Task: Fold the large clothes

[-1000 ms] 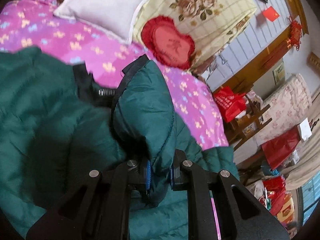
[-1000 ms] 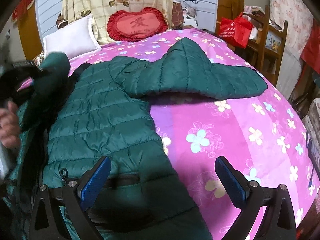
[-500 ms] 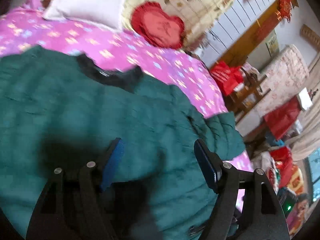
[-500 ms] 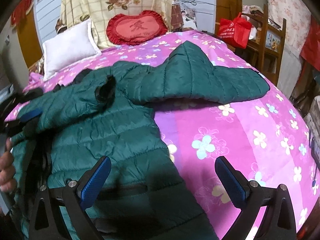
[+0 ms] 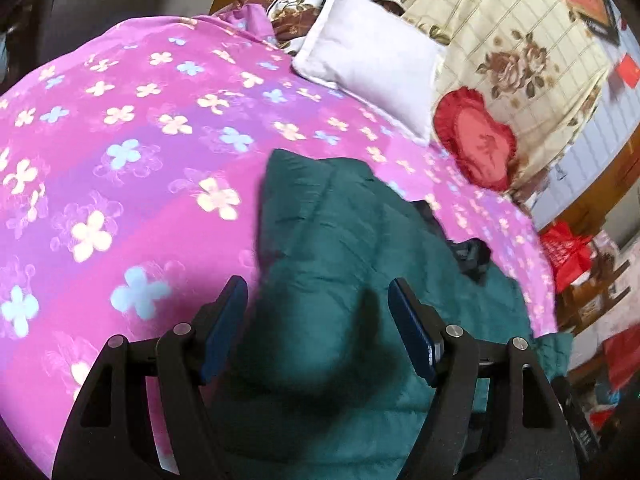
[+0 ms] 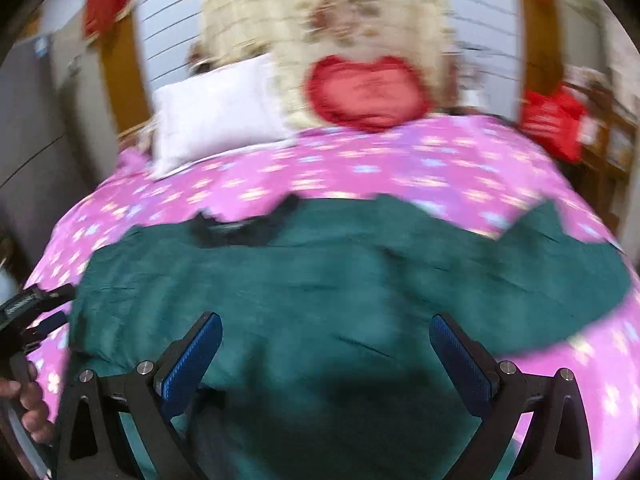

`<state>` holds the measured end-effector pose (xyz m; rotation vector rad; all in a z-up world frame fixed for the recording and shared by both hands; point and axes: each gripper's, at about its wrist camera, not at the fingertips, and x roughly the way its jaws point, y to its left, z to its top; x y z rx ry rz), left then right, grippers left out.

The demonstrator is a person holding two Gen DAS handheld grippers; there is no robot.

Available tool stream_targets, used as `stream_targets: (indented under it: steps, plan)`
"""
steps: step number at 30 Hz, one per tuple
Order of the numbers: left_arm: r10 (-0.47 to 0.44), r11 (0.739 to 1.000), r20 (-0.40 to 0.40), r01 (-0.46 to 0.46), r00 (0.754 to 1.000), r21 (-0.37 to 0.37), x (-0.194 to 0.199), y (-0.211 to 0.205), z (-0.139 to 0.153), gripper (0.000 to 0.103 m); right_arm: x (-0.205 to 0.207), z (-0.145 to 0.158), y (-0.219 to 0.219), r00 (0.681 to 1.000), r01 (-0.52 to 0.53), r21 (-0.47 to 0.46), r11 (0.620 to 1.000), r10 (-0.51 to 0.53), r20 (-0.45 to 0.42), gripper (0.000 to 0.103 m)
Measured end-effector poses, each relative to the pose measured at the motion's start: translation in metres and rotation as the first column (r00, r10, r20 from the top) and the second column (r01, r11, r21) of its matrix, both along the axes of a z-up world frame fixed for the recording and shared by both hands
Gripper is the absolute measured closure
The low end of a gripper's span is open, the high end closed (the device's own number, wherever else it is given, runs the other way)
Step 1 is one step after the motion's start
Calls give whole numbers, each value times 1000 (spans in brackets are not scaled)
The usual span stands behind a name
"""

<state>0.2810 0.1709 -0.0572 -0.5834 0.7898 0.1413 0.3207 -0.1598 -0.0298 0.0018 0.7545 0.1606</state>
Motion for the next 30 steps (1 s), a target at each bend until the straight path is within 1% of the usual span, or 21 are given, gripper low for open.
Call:
stream_targets:
  steps: [1, 3, 5, 6, 7, 8, 9, 11, 12, 14, 16, 18, 20, 22, 23, 24, 25, 26, 27, 28, 30]
  plan:
    - [-12, 1000, -19, 13, 1000, 17, 3, -1, -3, 30, 7, -6, 14, 999, -39, -5, 999, 39, -4, 0]
    - [-28, 1000, -62, 28, 998, 5, 12, -3, -13, 30, 16, -21, 32, 994, -109, -31, 994, 109, -15, 0]
    - [-48, 998, -105, 44, 993, -44, 19, -4, -26, 28, 28, -43, 38, 987, -147, -60, 987, 142, -74, 0]
    - [-61, 997, -123, 56, 991, -50, 22, -6, -29, 23, 36, -55, 33, 981, -156, -57, 986, 148, -125, 0]
    - [-75, 996, -129, 70, 989, -47, 23, -9, -31, 20, 43, -67, 18, 975, -149, -29, 988, 141, -174, 0]
    - [-94, 996, -127, 92, 987, -22, 26, -14, -31, 16, 47, -70, 5, 972, -134, 13, 991, 134, -194, 0]
    - [-106, 994, -133, 107, 985, -1, 29, -19, -31, 15, 51, -71, -10, 972, -95, 25, 995, 98, -213, 0]
    - [-135, 990, -132, 139, 982, 20, 29, -27, -30, 15, 54, -71, -23, 975, -38, -42, 998, 28, -219, 0]
    - [-130, 991, -130, 133, 983, 18, 28, -27, -29, 15, 54, -73, -29, 975, -29, -25, 999, 23, -223, 0]
    - [-93, 994, -106, 98, 990, 40, 20, -27, -21, 15, 52, -73, -28, 975, -42, -28, 999, 35, -217, 0]
    - [-38, 992, -44, 42, 998, 117, 10, -24, -5, 15, 50, -73, -27, 976, -42, -36, 998, 34, -214, 0]
    - [4, 982, 36, -11, 999, 187, 2, -20, 11, 15, 50, -73, -27, 976, -41, -33, 999, 33, -213, 0]
    - [-18, 981, 95, 0, 995, 195, -2, -20, 20, 15, 50, -73, -26, 977, -45, -43, 998, 34, -212, 0]
    - [-114, 981, 113, 94, 987, 169, 4, -29, 17, 16, 50, -72, -26, 978, -45, -47, 998, 34, -208, 0]
    - [-176, 976, 90, 162, 980, 147, 10, -36, 11, 17, 49, -71, -26, 978, -45, -47, 998, 34, -204, 0]
    - [-214, 968, 53, 205, 975, 145, 14, -42, 2, 17, 47, -71, -26, 979, -46, -47, 998, 36, -200, 0]
    - [-236, 957, 0, 233, 972, 173, 20, -50, -6, 17, 45, -70, -24, 980, -45, -48, 998, 35, -194, 0]
    - [-247, 938, -81, 259, 966, 229, 27, -59, -19, 17, 46, -70, -26, 981, -47, -51, 998, 37, -190, 0]
    - [-247, 930, -117, 270, 962, 250, 31, -63, -25, 17, 46, -69, -25, 982, -51, -54, 997, 40, -184, 0]
    - [-242, 930, -120, 265, 963, 255, 32, -63, -28, 16, 44, -68, -24, 983, -54, -55, 997, 43, -180, 0]
    - [-235, 938, -122, 258, 964, 230, 31, -59, -29, 15, 42, -68, -23, 983, -57, -58, 997, 46, -176, 0]
